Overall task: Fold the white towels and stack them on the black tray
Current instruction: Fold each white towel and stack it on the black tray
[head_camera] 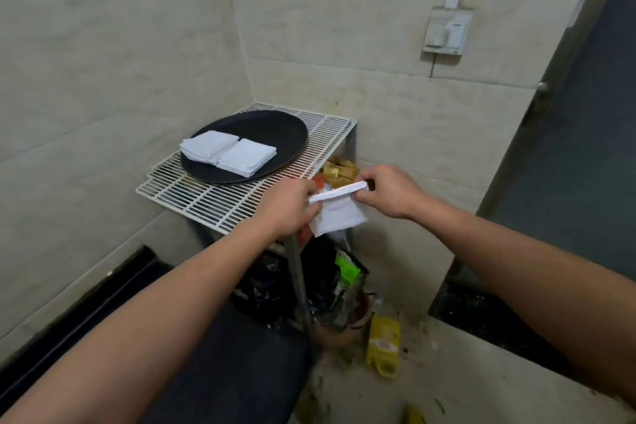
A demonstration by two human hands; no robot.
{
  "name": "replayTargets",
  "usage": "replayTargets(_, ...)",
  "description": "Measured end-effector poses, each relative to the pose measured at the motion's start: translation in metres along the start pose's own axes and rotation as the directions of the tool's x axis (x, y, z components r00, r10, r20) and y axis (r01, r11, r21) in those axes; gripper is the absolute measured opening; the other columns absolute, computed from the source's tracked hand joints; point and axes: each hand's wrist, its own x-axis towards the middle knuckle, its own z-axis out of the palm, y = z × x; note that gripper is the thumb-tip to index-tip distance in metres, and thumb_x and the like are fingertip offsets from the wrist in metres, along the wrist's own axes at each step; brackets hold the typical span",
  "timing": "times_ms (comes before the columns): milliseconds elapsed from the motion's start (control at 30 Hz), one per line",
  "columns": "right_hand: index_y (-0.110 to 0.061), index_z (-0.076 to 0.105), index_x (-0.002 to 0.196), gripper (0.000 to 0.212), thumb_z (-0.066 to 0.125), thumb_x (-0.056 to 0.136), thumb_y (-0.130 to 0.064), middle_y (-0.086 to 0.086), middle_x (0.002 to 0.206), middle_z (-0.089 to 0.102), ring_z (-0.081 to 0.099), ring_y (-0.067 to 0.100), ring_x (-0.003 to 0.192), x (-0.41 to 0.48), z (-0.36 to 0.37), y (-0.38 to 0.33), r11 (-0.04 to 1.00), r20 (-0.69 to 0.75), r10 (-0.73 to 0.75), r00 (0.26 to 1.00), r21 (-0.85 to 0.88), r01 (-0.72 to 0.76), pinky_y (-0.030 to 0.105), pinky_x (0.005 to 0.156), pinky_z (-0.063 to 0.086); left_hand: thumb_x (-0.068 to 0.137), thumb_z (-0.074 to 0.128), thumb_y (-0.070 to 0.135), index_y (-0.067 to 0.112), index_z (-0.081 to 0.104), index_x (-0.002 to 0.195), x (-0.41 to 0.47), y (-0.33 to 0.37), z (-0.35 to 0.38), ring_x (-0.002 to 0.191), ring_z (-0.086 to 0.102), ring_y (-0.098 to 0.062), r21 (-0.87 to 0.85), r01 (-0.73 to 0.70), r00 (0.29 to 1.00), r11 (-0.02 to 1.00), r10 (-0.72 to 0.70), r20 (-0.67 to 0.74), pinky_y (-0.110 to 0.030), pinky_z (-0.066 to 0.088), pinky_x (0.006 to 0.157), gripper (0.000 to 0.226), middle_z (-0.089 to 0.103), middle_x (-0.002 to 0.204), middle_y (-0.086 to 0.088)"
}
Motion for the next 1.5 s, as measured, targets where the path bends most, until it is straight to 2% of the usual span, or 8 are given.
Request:
replayTargets(167,-0.021,0.067,0.075,0.006,0.068,0.079,-0.027,-0.004,0.072,0.062,0.058,0.017,0.07,0.104,-0.01,0.024,0.984,0.071,-0.149,0.986,0.111,0.14,0.038,0.063,0.047,0.082,0.062,0.025,0.024,0.056,0.075,0.06,-0.019,-0.012,0.077,0.056,-0.021,-0.085,0.224,0.967,0.971,-0.232,-0.106,-0.033,0.044,0.064,0.01,0.056,0.073,0.004)
replayTargets(433,-0.014,0.067,0.076,0.013,0.072,0.079,-0.026,0.004,0.073,0.065,0.06,0.02,0.069,0.222,0.016,-0.002,0.904,0.176,-0.313,0.933,0.358,0.236,0.034,0.063,0.045,0.082,0.065,0.019,0.013,0.065,0.077,0.084,-0.069,-0.028,0.069,0.06,-0.018,-0.286,0.515,0.791,0.808,-0.577,-0.206,-0.033,0.051,0.065,0.008,0.065,0.072,0.0)
replayTargets(633,-0.01,0.065,0.087,0.013,0.069,0.086,-0.022,0.013,0.093,0.071,0.067,0.029,0.091,0.297,0.053,-0.042,0.816,0.279,-0.353,0.893,0.559,0.148,0.045,0.081,0.053,0.083,0.07,0.013,0.009,0.066,0.084,0.099,-0.131,-0.045,0.069,0.064,-0.02,-0.495,0.57,0.632,0.656,-0.735,-0.246,-0.04,0.054,0.071,0.006,0.069,0.078,-0.005)
replayTargets(800,-0.012,0.056,0.076,0.017,0.065,0.089,-0.018,0.009,0.074,0.056,0.053,0.02,0.07,0.363,0.08,-0.082,0.773,0.289,-0.35,0.891,0.626,0.1,0.034,0.065,0.042,0.084,0.069,0.005,0.009,0.06,0.088,0.125,-0.195,-0.065,0.054,0.06,-0.02,-0.675,0.529,0.497,0.515,-0.832,-0.245,-0.047,0.057,0.064,0.011,0.059,0.068,-0.008)
replayTargets(967,-0.01,0.059,0.085,0.013,0.062,0.091,-0.022,0.008,0.083,0.056,0.053,0.02,0.075,0.425,0.119,-0.117,0.785,0.323,-0.313,0.893,0.618,0.051,0.03,0.067,0.039,0.085,0.067,0.002,0.006,0.052,0.108,0.144,-0.247,-0.079,0.047,0.06,-0.02,-0.762,0.522,0.366,0.383,-0.908,-0.205,-0.038,0.055,0.055,0.028,0.055,0.075,-0.012)
replayTargets(1267,-0.016,0.045,0.072,0.026,0.063,0.09,-0.02,0.005,0.072,0.044,0.043,0.017,0.069,0.462,0.194,-0.142,0.856,0.392,-0.306,0.868,0.512,0.071,0.029,0.062,0.032,0.08,0.066,-0.001,0.005,0.053,0.104,0.152,-0.322,-0.055,0.035,0.054,-0.014,-0.769,0.611,0.163,0.187,-0.981,-0.109,-0.036,0.053,0.051,0.028,0.057,0.072,-0.01)
replayTargets(1367,-0.014,0.052,0.077,0.019,0.063,0.089,-0.024,0.006,0.079,0.056,0.054,0.022,0.076,0.463,0.206,-0.139,0.907,0.416,-0.313,0.854,0.397,0.139,0.032,0.066,0.04,0.079,0.067,0.001,0.009,0.053,0.099,0.151,-0.333,-0.043,0.048,0.059,-0.023,-0.713,0.679,0.14,0.175,-0.984,-0.108,-0.032,0.053,0.048,0.025,0.063,0.082,-0.015)
replayTargets(1500,-0.016,0.053,0.121,0.037,0.06,0.09,-0.036,0.005,0.115,0.061,0.058,0.029,0.105,0.457,0.205,-0.129,0.918,0.405,-0.383,0.83,0.065,0.391,0.04,0.084,0.049,0.079,0.069,0.015,0.012,0.057,0.109,0.146,-0.336,-0.027,0.093,0.063,-0.029,-0.492,0.833,0.185,0.253,-0.966,-0.183,-0.031,0.05,0.076,0.032,0.066,0.107,-0.011)
